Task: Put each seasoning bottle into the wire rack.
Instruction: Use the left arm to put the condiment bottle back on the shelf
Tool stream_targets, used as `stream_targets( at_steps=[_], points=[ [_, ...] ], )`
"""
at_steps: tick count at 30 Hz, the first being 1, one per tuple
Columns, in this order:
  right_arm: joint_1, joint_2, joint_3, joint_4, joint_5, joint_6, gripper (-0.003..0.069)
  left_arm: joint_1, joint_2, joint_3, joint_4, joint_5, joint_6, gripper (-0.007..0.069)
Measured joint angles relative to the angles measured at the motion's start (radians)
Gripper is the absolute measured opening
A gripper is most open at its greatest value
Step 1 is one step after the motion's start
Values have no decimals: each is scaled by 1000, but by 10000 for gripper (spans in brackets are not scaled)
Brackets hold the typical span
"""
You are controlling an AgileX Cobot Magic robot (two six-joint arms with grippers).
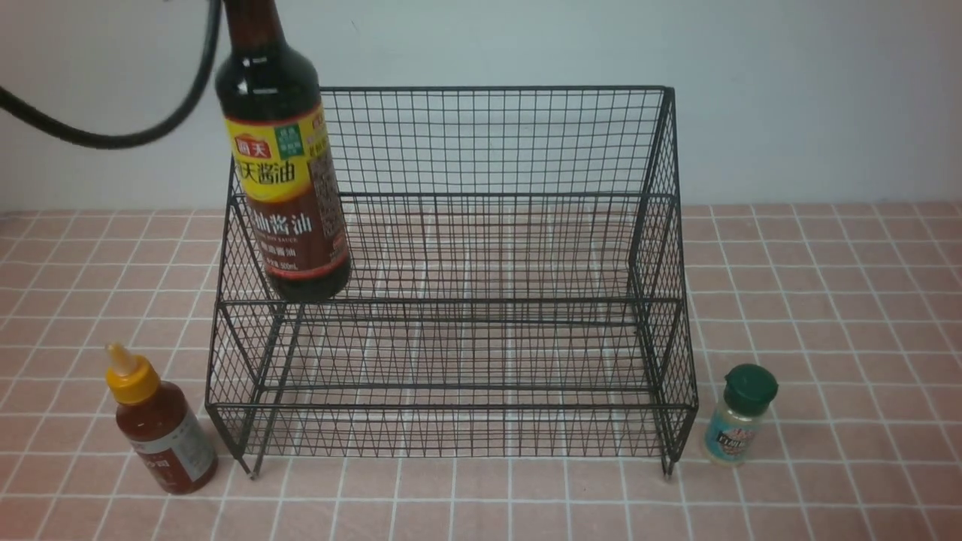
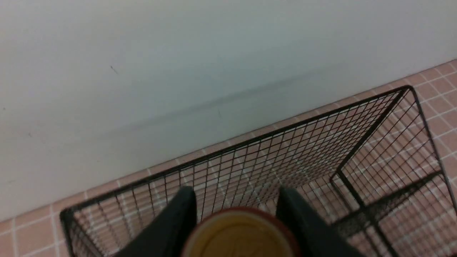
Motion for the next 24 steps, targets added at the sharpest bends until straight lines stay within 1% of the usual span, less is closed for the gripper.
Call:
stream_targets(
  at_steps=[2,8,24],
  points=[
    [0,0,0,0,0,0,-14,0,11,-3,-1,-2,0,262],
    [0,0,0,0,0,-2,-14,-2,77,1,27,84,0,262],
    [0,0,0,0,0,-2,-14,-6,90,1,67,149,0,262]
  ],
)
